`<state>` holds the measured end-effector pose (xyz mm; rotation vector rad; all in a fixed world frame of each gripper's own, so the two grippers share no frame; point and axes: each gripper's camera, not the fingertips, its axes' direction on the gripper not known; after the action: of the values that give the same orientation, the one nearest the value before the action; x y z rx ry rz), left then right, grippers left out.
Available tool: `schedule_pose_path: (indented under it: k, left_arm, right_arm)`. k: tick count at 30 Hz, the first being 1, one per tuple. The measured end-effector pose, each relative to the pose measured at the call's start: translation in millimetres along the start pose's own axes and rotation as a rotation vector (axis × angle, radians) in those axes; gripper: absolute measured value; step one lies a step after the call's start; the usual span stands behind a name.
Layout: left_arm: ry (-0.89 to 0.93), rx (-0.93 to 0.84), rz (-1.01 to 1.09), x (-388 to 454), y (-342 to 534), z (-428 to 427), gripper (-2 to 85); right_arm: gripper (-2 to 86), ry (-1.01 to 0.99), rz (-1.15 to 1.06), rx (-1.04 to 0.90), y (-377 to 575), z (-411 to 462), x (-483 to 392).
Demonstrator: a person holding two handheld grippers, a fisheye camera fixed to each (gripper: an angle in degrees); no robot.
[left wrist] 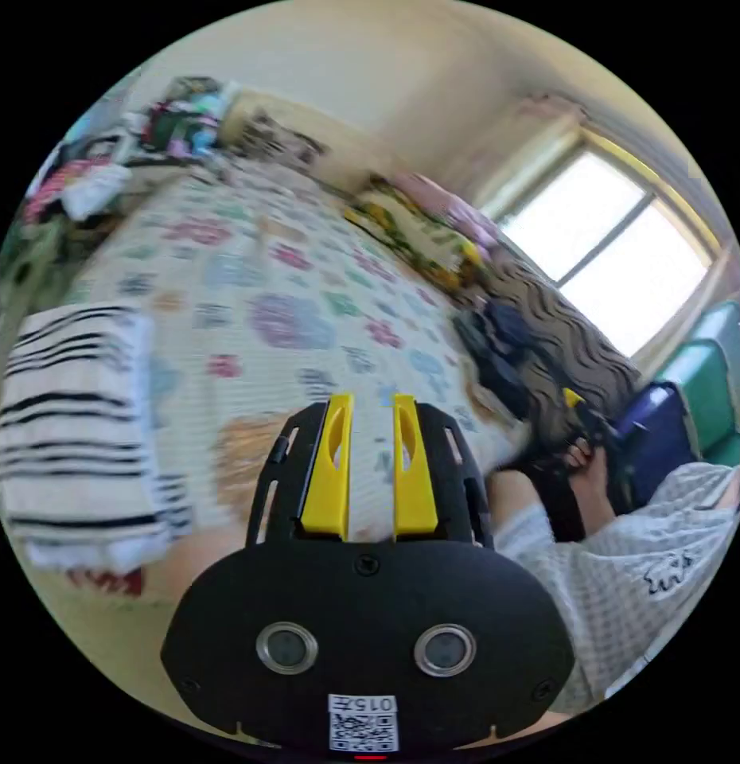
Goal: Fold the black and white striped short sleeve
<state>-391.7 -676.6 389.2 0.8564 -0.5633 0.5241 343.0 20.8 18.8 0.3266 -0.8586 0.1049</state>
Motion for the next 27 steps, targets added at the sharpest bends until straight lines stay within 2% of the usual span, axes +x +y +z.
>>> schedule_pose_path:
  k: [2, 4, 7, 11, 17, 20, 24, 27]
  left_arm:
    - [-0.307, 0.155, -0.114, -24.8, 37.6, -77.8, 10.8]
    - [-0.472, 0.218, -0.213, -44.2, 65.1, -116.2, 11.9]
    - [-0.563, 0.212, -0.408, -79.8, 104.1, -148.3, 13.3]
    - [-0.528, 0.264, -0.547, -88.8, 148.7, -166.5, 13.1]
    - [-0.496, 0.433, -0.657, -62.2, 196.1, -196.7, 11.3]
    - [-0.421, 0.461, -0.649, -50.9, 204.1, -206.3, 8.4]
    - [-0.373, 0.432, -0.640, -33.5, 206.1, -213.2, 4.9]
    - [-0.230, 0.558, -0.582, 2.9, 215.8, -236.4, 1.9]
  right_arm:
    - [0.8, -0.029, -0.120, 0.036, 43.1, 45.7, -59.3]
    - [0.9, -0.187, -0.178, -0.024, 68.4, 83.1, -92.8]
    - [2.3, -0.406, -0.230, -0.169, 110.2, 149.1, -144.1]
    - [6.3, -0.507, -0.438, -0.301, 180.5, 237.9, -228.0]
    - [5.7, -0.578, -0.764, -0.565, 298.0, 369.9, -356.0]
    - [5.6, -0.618, -0.857, -0.730, 356.5, 435.8, -405.5]
    - [5.1, -0.569, -0.948, -0.845, 418.6, 502.2, -440.5]
    - [0.4, -0.500, -0.990, -0.896, 457.6, 548.4, -451.6]
